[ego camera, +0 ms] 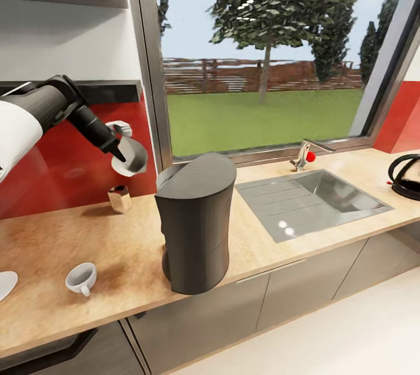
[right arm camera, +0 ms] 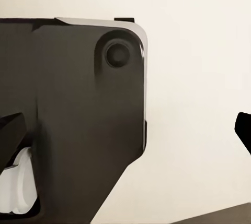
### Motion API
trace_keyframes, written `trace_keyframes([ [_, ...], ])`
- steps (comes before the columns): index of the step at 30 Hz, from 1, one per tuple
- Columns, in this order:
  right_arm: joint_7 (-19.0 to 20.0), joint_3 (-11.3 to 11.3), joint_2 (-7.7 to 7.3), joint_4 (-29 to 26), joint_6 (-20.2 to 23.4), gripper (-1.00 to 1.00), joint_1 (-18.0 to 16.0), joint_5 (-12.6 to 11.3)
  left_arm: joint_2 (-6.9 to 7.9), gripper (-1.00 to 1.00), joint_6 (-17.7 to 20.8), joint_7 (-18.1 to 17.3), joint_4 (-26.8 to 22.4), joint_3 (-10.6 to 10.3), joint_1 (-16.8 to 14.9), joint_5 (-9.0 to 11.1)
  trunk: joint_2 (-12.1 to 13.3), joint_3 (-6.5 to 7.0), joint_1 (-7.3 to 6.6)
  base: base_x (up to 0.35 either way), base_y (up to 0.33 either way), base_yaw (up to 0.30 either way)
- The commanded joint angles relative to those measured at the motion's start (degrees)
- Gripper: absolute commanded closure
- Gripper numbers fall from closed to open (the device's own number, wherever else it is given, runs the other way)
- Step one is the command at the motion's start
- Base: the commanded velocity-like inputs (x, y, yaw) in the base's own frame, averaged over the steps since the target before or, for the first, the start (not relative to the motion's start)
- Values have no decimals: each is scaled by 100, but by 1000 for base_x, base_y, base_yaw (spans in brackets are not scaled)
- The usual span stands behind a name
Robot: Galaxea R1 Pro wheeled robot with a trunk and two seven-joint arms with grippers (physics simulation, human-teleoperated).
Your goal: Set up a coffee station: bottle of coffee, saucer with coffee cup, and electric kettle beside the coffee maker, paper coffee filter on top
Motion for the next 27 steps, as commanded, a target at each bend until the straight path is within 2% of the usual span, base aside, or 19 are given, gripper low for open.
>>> trace_keyframes([
  [1, -9, -3, 0, 0, -19, -100, -4, 0, 37, 100, 28, -61, -20, 25, -8, -55, -12, -13, 3, 0, 0, 0],
  [4, -9, 0, 0, -5, -19, -100, -5, 0, 134, 100, 8, -61, -55, 17, -38, -38, -12, -13, 3, 0, 0, 0],
  [6, -7, 3, 0, -3, -19, -100, -4, 4, 118, 100, -14, -61, -69, 6, -58, -35, -12, -13, 3, 0, 0, 0],
  [13, -9, 6, 0, 1, -19, -100, -5, 7, -5, 100, -101, -61, -112, 10, -232, 7, -12, -13, 3, 0, 0, 0],
  [14, -9, 6, 0, -1, -19, -100, -4, 9, -40, 100, -424, -61, -153, 4, -389, 14, -12, -13, 3, 0, 0, 0],
  [16, -9, 6, 0, -5, -19, -100, -5, 9, -145, 100, -421, -61, -190, 1, -409, 16, -12, -13, 3, 0, 0, 0],
  [17, -9, 6, 0, -6, -19, -100, -4, 9, -264, 100, -420, -61, -219, -1, -418, 9, -12, -13, 3, 0, 0, 0],
  [19, -9, 6, 0, -7, -19, -100, -3, 9, -339, 100, -420, -61, -234, -1, -422, -3, -12, -13, 3, 0, 0, 0],
  [27, -6, 6, 0, -12, -19, -100, -6, 9, -320, 100, -415, -61, -241, -1, -415, -10, -12, -13, 3, -5, 9, -26],
])
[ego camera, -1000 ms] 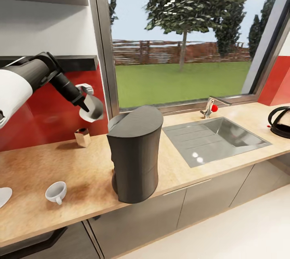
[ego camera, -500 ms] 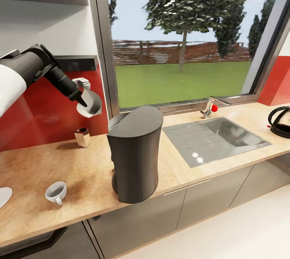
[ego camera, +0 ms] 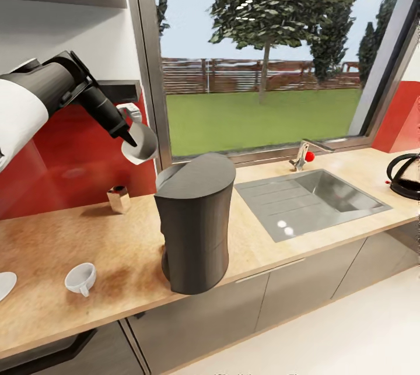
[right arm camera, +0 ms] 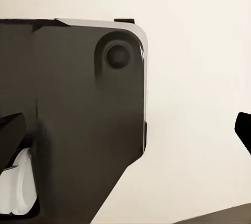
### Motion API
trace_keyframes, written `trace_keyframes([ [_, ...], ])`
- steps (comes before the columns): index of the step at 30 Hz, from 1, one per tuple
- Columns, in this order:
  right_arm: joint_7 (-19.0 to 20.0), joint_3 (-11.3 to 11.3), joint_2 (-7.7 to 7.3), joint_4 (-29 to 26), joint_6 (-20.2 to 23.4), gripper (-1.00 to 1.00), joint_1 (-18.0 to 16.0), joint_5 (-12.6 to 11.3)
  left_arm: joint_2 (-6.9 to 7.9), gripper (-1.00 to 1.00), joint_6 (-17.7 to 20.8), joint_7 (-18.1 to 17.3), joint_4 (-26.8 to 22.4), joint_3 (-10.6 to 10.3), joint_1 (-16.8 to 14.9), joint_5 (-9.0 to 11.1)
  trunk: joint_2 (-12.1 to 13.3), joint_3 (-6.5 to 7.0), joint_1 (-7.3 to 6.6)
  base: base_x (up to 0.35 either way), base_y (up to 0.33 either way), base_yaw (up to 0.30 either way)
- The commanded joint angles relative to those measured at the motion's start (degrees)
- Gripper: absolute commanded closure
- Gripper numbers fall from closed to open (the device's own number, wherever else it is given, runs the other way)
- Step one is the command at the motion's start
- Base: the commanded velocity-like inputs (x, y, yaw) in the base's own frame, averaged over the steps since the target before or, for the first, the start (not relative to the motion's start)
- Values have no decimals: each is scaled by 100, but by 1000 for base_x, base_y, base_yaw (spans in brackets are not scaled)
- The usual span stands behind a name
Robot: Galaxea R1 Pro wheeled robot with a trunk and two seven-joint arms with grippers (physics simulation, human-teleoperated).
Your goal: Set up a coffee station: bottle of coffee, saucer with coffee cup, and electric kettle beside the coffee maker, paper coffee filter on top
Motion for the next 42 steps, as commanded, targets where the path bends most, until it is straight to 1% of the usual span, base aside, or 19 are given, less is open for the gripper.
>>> trace_keyframes([
  [1, -10, -2, 1, 2, -19, -100, -5, 1, 7, 100, 42, -59, -13, 24, -1, -58, -13, -13, 3, -109, 153, -207],
  [9, -4, -2, 1, 3, -19, -100, -5, -2, 3, 100, 44, -59, -13, 24, 10, -58, -13, -2, 3, -218, 232, -94],
  [24, -10, -2, 1, 9, -19, -100, -5, 1, 24, 100, 48, -59, -13, 24, 22, -58, -13, 89, 3, -236, 216, -214],
  [30, -10, -2, 1, 9, -19, -100, -5, 1, -34, 100, 44, -59, -13, 16, 44, -66, -13, 128, 3, -30, 26, -223],
  [42, -11, 6, 1, 17, -19, -100, -5, 1, -32, 100, 57, -59, -13, 16, 52, -68, -13, 225, 3, 78, 74, -153],
])
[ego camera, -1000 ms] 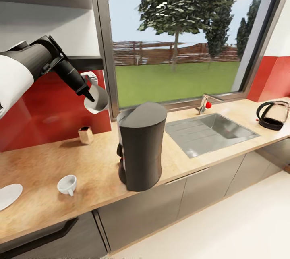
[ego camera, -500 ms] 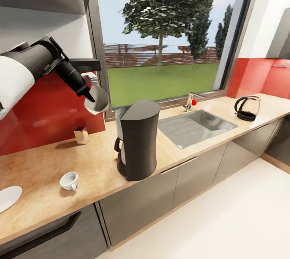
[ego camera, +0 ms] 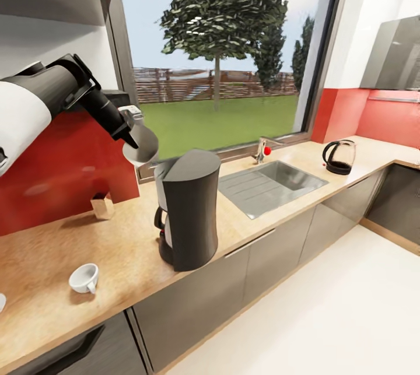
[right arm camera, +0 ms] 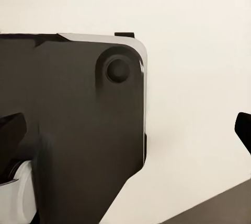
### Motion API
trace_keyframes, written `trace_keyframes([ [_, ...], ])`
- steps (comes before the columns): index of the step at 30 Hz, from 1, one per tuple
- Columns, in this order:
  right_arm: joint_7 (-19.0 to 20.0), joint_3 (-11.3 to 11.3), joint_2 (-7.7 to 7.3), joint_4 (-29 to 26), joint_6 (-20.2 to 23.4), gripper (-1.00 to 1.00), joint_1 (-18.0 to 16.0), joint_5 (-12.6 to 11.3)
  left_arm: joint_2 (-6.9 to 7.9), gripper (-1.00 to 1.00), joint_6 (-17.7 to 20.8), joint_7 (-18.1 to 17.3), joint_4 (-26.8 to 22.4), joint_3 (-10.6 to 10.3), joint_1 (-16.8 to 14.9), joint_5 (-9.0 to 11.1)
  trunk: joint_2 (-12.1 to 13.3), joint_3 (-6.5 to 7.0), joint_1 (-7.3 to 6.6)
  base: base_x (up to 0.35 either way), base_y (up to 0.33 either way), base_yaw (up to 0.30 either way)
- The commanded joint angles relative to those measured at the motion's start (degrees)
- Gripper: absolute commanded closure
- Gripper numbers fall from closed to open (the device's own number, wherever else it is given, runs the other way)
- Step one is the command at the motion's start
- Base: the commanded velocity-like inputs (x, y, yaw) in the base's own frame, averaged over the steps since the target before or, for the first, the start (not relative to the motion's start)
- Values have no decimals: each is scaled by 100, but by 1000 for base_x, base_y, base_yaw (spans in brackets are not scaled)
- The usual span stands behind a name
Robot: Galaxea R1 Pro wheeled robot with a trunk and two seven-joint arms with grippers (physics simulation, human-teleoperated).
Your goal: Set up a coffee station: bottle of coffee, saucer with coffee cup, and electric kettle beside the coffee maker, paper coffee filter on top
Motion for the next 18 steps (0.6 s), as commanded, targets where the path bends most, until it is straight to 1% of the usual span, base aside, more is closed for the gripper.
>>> trace_keyframes([
  [1, -9, -2, 0, 5, -19, -100, -5, 1, 5, 100, 39, -59, -13, 23, -2, -60, -12, -4, 4, 19, 19, -109],
  [6, -10, -2, 0, 1, -19, -100, -5, 1, 17, 100, 39, -59, -13, 23, 0, -58, -12, 37, 4, 6, 6, -91],
  [14, -10, -2, 0, -11, -19, -100, -5, 1, -2, 100, 33, -59, -13, 16, 39, -57, -12, 52, 4, 1, 1, -17],
  [16, -16, -2, 66, -77, -17, -100, -12, 1, 37, 100, 106, -59, 47, 76, -26, -48, -12, 52, 4, -189, 129, 0],
  [18, -17, -2, 70, -76, -16, -100, -13, 0, 37, 100, 106, -59, 37, 136, -91, -45, -12, 52, 4, -235, 158, 0],
])
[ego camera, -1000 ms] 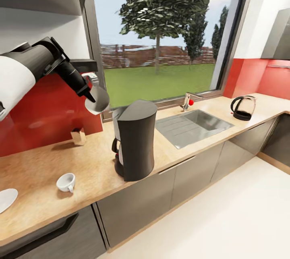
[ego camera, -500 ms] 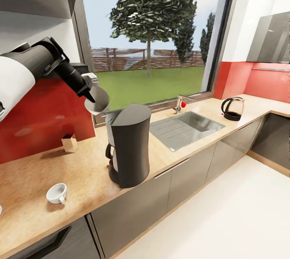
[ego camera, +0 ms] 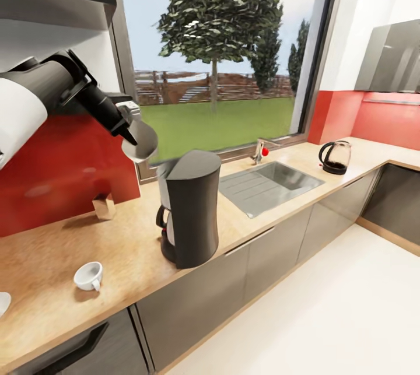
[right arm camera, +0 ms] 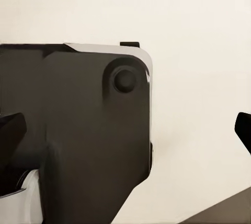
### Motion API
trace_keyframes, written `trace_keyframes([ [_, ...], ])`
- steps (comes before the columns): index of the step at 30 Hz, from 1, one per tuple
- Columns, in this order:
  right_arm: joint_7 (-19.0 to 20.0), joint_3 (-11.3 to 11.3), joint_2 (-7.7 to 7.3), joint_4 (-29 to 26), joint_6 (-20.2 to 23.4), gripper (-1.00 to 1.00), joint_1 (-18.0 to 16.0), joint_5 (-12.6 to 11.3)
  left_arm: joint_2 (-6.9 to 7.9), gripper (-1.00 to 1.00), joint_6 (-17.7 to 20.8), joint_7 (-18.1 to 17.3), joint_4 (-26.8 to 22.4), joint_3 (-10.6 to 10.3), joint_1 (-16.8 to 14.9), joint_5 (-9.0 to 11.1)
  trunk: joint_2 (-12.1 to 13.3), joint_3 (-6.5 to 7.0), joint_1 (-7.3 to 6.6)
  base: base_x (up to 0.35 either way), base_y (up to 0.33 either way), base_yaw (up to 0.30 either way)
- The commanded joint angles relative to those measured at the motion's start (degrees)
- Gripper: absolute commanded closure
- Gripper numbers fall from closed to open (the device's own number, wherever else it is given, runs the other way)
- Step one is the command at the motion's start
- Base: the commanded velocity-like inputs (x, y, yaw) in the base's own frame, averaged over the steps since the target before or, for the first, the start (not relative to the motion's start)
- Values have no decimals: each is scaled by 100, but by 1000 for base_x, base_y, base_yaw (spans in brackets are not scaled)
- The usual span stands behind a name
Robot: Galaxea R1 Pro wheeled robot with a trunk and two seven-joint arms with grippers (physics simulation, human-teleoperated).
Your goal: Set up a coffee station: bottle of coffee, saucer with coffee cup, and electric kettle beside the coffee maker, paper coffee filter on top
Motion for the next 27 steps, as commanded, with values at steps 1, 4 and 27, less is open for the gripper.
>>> trace_keyframes([
  [1, -9, -2, 3, 8, -20, -100, -7, 2, 0, 100, 44, -59, -22, 26, -35, -56, -13, -14, 1, -254, 171, 0],
  [4, -4, -2, 4, -29, -19, -100, -12, -3, -8, 100, 113, -59, -32, 18, -43, -79, -13, -14, 1, -268, 183, 0],
  [27, -2, -2, -8, -108, -18, -100, -15, -6, -11, 100, 194, -59, -45, -41, -40, -158, -13, 13, 1, -140, 218, -100],
])
